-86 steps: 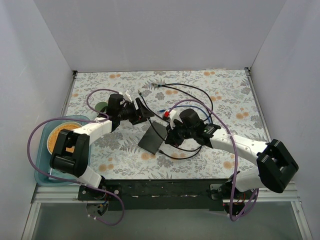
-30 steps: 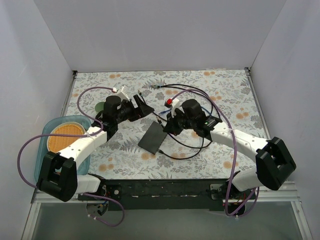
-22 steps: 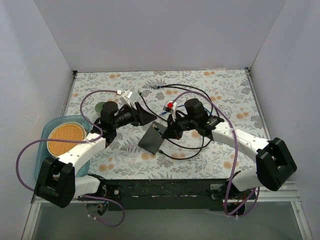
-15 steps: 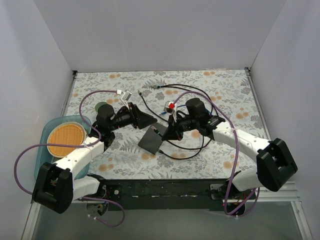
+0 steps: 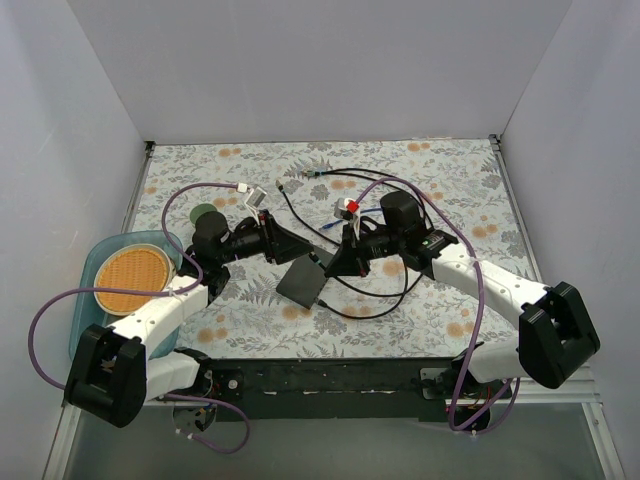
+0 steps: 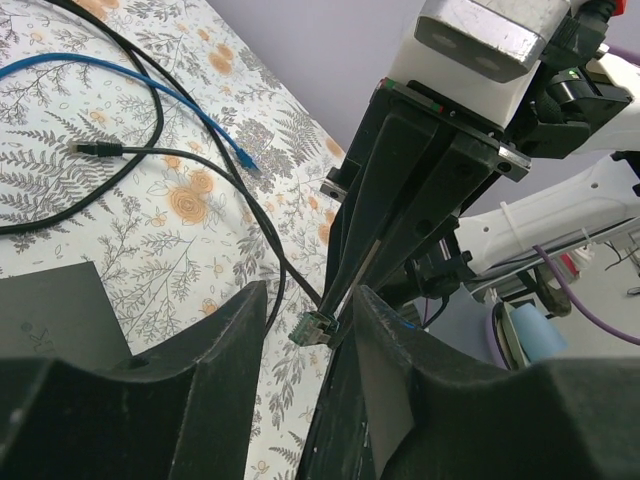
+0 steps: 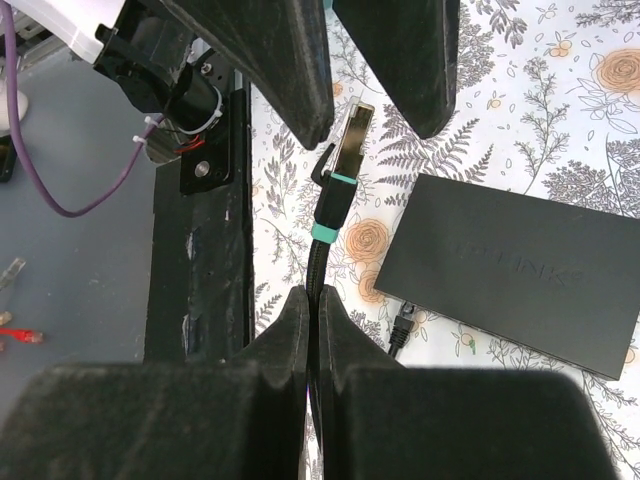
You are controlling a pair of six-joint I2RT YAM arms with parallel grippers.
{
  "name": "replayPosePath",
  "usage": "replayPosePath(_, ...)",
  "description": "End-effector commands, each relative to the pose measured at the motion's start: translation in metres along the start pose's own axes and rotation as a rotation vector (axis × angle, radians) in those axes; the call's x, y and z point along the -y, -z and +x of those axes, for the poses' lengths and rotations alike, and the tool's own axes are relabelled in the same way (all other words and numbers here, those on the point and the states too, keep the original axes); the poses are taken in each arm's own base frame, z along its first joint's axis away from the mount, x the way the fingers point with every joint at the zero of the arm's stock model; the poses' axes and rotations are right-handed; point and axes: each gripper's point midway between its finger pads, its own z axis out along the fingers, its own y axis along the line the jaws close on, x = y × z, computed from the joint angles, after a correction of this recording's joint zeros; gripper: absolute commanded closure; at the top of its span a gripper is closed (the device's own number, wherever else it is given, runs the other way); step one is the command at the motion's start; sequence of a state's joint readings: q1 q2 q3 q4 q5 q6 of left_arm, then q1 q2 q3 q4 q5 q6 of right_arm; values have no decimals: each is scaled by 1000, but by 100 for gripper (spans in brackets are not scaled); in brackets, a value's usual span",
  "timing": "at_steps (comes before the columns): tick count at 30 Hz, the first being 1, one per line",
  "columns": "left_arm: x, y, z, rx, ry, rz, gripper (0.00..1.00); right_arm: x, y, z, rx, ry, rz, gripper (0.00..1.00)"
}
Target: Insert the plug into the switch port
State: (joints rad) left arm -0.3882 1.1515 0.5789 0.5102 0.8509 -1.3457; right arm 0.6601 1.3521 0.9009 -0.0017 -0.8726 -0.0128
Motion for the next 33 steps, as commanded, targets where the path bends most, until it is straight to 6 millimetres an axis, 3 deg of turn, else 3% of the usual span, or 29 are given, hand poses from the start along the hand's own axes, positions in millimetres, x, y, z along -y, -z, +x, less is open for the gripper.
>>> replayPosePath(1, 12, 0, -3, 3, -51, 47, 62, -9, 3, -17, 47, 58, -40, 99)
replayPosePath(11, 17, -7, 3, -27, -64, 66, 66, -12, 6, -26, 75, 49, -37, 99)
replayPosePath(14, 18, -7, 3, -26, -59, 67, 77, -12, 5, -26, 75, 46, -38, 99)
replayPosePath(16, 18, -8, 2, -21, -57, 67, 98, -11, 5, -24, 70, 38, -40, 99)
replayPosePath(18, 16, -9, -1, -6, -36, 42, 100, -8, 4, -23, 64, 21, -20, 99)
replayPosePath(21, 3, -14, -11, 26, 23, -46, 100, 8, 7, -26, 60, -9, 94, 80)
replayPosePath(22, -1, -15, -11, 19, 55, -80, 100, 20, 10, -29, 63, -14, 178, 55)
replayPosePath(25, -25, -20, -18, 41, 143, -232, 100, 35, 19, -36, 60, -23, 319, 34)
replayPosePath(28, -45, -22, -14, 27, 227, -340, 100, 43, 27, -49, 81, 6, 451, 29)
replayPosePath(33, -57, -28, -14, 16, 316, -407, 100, 49, 28, -57, 95, 54, 587, 28)
